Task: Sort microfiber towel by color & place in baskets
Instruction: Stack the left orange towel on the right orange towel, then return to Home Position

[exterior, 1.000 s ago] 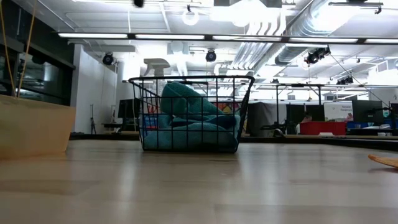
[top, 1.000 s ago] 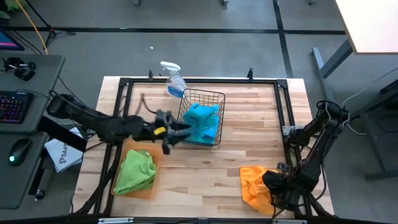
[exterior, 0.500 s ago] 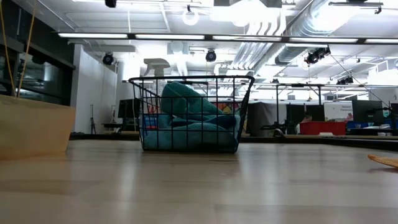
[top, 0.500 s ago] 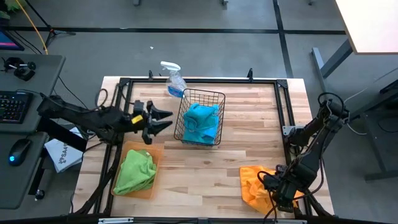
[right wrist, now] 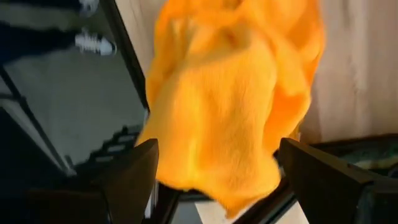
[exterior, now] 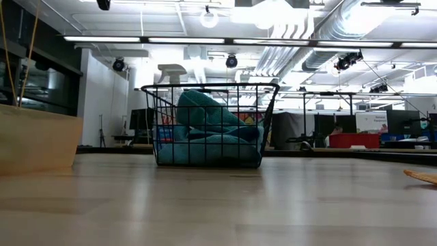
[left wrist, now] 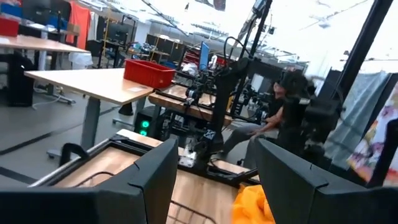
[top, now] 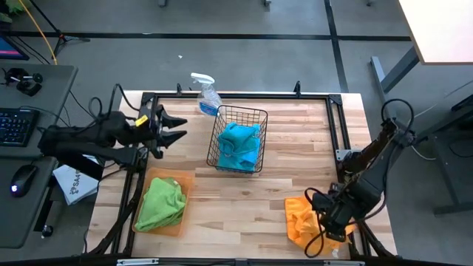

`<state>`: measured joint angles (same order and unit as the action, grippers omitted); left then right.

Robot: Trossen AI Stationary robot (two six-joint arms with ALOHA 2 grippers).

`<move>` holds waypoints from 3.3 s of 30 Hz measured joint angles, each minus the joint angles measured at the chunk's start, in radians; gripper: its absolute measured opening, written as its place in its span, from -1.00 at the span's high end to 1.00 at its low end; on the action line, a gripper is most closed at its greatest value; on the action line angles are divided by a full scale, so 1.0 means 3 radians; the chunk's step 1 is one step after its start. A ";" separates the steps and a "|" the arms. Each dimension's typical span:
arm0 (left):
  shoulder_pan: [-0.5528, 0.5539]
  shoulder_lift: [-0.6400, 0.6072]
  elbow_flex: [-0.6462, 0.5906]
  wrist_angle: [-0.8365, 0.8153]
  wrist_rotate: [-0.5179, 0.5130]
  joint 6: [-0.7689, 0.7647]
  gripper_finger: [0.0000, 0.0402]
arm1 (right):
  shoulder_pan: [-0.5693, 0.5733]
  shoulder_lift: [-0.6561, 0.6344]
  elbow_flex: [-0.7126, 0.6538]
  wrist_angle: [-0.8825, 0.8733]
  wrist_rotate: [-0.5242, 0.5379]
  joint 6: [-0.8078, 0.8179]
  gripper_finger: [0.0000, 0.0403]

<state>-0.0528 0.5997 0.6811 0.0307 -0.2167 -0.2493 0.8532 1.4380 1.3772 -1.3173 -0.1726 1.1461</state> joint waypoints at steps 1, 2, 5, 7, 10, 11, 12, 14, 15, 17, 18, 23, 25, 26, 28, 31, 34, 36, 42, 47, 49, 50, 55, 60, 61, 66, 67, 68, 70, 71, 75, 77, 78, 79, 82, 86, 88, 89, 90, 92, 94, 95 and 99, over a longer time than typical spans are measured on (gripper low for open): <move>0.0045 -0.0028 0.0000 -0.0042 0.0037 0.0044 0.01 | -0.0032 0.0000 0.0040 -0.0024 0.0073 -0.0001 -0.64; 0.0089 -0.0048 0.0000 -0.0078 0.0080 0.0089 0.01 | -0.0066 0.0000 0.0071 -0.0035 0.0158 0.0002 -0.63; 0.0202 -0.0064 0.0000 -0.0193 0.0185 0.0182 0.01 | -0.0203 0.0000 0.0101 -0.0057 0.0449 0.0104 -0.58; 0.0273 -0.0063 -0.0017 -0.0223 0.0296 0.0247 0.01 | -0.0293 0.0000 0.0101 -0.0083 0.0665 0.0194 -0.51; 0.0363 -0.0066 -0.0283 0.0078 0.0498 0.0175 0.01 | -0.0425 0.0000 0.0101 -0.0077 0.1050 0.0262 -0.35; 0.0388 -0.0083 -0.0409 0.0255 0.0564 0.0106 0.03 | -0.0469 0.0000 0.0101 -0.0066 0.1142 0.0249 -0.27; 0.0405 -0.0106 -0.0553 0.0437 0.0624 0.0020 0.05 | -0.0518 0.0000 0.0101 -0.0061 0.1210 0.0203 -0.17; 0.0421 -0.0150 -0.0874 0.0831 0.0670 -0.0144 0.14 | -0.0625 0.0000 0.0101 -0.0055 0.1272 0.0073 0.10; 0.0422 -0.0167 -0.1030 0.1065 0.0671 -0.0211 0.20 | -0.0681 -0.0002 0.0101 -0.0044 0.1274 0.0011 0.27; 0.0422 -0.0207 -0.1349 0.1473 0.0664 -0.0291 0.36 | -0.0785 -0.0034 0.0100 -0.0011 0.1278 -0.0097 0.66; 0.0422 -0.0224 -0.1486 0.1667 0.0640 -0.0306 0.46 | -0.0837 -0.0076 0.0100 0.0006 0.1278 -0.0162 0.82; 0.0470 -0.0431 -0.2082 0.2251 0.0535 -0.0566 0.95 | -0.1009 -0.0414 0.0100 0.0166 0.1587 -0.0129 0.90; 0.0486 -0.0507 -0.2234 0.2301 0.0499 -0.0677 0.93 | -0.1014 -0.0589 0.0100 0.0258 0.1841 -0.0082 0.96; 0.0484 -0.0548 -0.2218 0.2168 0.0500 -0.0694 0.93 | -0.1012 -0.0673 0.0100 0.0307 0.1970 -0.0073 0.98; 0.0484 -0.0608 -0.2226 0.2138 0.0512 -0.0629 0.97 | -0.1002 -0.0815 0.0100 0.0398 0.2174 -0.0070 0.97; 0.0484 -0.0655 -0.2228 0.2152 0.0513 -0.0586 0.98 | -0.1003 -0.0990 0.0013 0.0428 0.2335 -0.0093 0.99; 0.0484 -0.0669 -0.2229 0.2157 0.0512 -0.0588 0.98 | -0.1013 -0.1172 -0.0277 0.0588 0.2379 -0.0096 0.99; 0.0484 -0.0667 -0.2229 0.2149 0.0510 -0.0585 0.99 | -0.1013 -0.1333 -0.0595 0.0856 0.2372 -0.0097 1.00; 0.0484 -0.0663 -0.2229 0.2062 0.0499 -0.0640 0.99 | -0.1214 -0.1979 -0.1852 0.2262 0.2159 -0.0453 1.00; 0.0483 -0.0663 -0.2229 0.2057 0.0499 -0.0640 0.98 | -0.1815 -0.2640 -0.2696 0.3141 0.1658 -0.1219 1.00; 0.0483 -0.0663 -0.2229 0.2058 0.0499 -0.0641 0.98 | -0.2107 -0.2925 -0.2947 0.3359 0.1374 -0.1525 1.00; 0.0483 -0.0663 -0.2229 0.2057 0.0499 -0.0641 0.98 | -0.2254 -0.3075 -0.3066 0.3464 0.1208 -0.1669 1.00; 0.0483 -0.0663 -0.2229 0.2055 0.0499 -0.0643 0.98 | -0.2871 -0.3737 -0.3590 0.3920 0.0469 -0.2093 1.00; 0.0483 -0.0663 -0.2229 0.2053 0.0499 -0.0644 0.98 | -0.3213 -0.4198 -0.4041 0.4308 -0.0017 -0.2102 1.00; 0.0483 -0.0663 -0.2229 0.2052 0.0499 -0.0644 0.98 | -0.3244 -0.4273 -0.4119 0.4373 -0.0061 -0.2094 1.00; 0.0483 -0.0663 -0.2229 0.2053 0.0499 -0.0645 0.98 | -0.3280 -0.4529 -0.4451 0.4777 0.0003 -0.2042 1.00; 0.0483 -0.0663 -0.2229 0.2054 0.0499 -0.0645 0.98 | -0.3277 -0.4566 -0.4519 0.4914 0.0036 -0.2005 1.00; 0.0483 -0.0663 -0.2229 0.2054 0.0499 -0.0645 0.98 | -0.3273 -0.4601 -0.4560 0.4971 0.0065 -0.1989 1.00; 0.0483 -0.0663 -0.2229 0.2053 0.0499 -0.0645 0.98 | -0.3248 -0.4641 -0.4557 0.4900 0.0164 -0.2077 1.00; 0.0483 -0.0663 -0.2229 0.2054 0.0499 -0.0645 0.98 | -0.3234 -0.4654 -0.4557 0.4880 0.0229 -0.2161 1.00; 0.0482 -0.0663 -0.2229 0.2034 0.0499 -0.0645 0.98 | -0.3210 -0.4647 -0.4557 0.4841 0.0316 -0.2356 1.00; 0.0482 -0.0663 -0.2229 0.2029 0.0499 -0.0645 0.98 | -0.3210 -0.4644 -0.4557 0.4736 0.0316 -0.2326 1.00; 0.0482 -0.0663 -0.2229 0.2028 0.0499 -0.0645 0.98 | -0.3210 -0.4644 -0.4557 0.4685 0.0318 -0.2340 1.00; 0.0482 -0.0663 -0.2229 0.2028 0.0500 -0.0645 0.98 | -0.3210 -0.4644 -0.4557 0.4638 0.0320 -0.2348 1.00; 0.0482 -0.0663 -0.2229 0.2027 0.0500 -0.0645 0.98 | -0.3210 -0.4644 -0.4557 0.4491 0.0325 -0.2355 1.00; 0.0482 -0.0663 -0.2229 0.2027 0.0500 -0.0645 0.98 | -0.3210 -0.4643 -0.4557 0.4469 0.0330 -0.2338 1.00; 0.0482 -0.0663 -0.2229 0.2027 0.0499 -0.0645 0.98 | -0.3210 -0.4643 -0.4557 0.4469 0.0330 -0.2338 1.00; 0.0482 -0.0663 -0.2229 0.2028 0.0500 -0.0644 0.98 | -0.3210 -0.4643 -0.4557 0.4469 0.0330 -0.2338 1.00; 0.0482 -0.0663 -0.2229 0.2027 0.0499 -0.0645 0.98 | -0.3210 -0.4643 -0.4557 0.4469 0.0330 -0.2338 1.00; 0.0482 -0.0663 -0.2229 0.2028 0.0499 -0.0645 0.98 | -0.3210 -0.4643 -0.4558 0.4469 0.0329 -0.2338 1.00; 0.0482 -0.0663 -0.2229 0.2027 0.0499 -0.0645 0.98 | -0.3210 -0.4643 -0.4558 0.4469 0.0329 -0.2338 1.00; 0.0482 -0.0663 -0.2229 0.2028 0.0499 -0.0645 0.98 | -0.3210 -0.4643 -0.4558 0.4469 0.0329 -0.2338 1.00; 0.0482 -0.0663 -0.2229 0.2028 0.0500 -0.0645 0.98 | -0.3208 -0.4699 -0.4558 0.4468 0.0329 -0.2338 1.00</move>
<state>0.0917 0.4007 0.0124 0.6392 -0.0666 -0.4427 -0.1093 0.0282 0.0097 0.0232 -0.0738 0.4446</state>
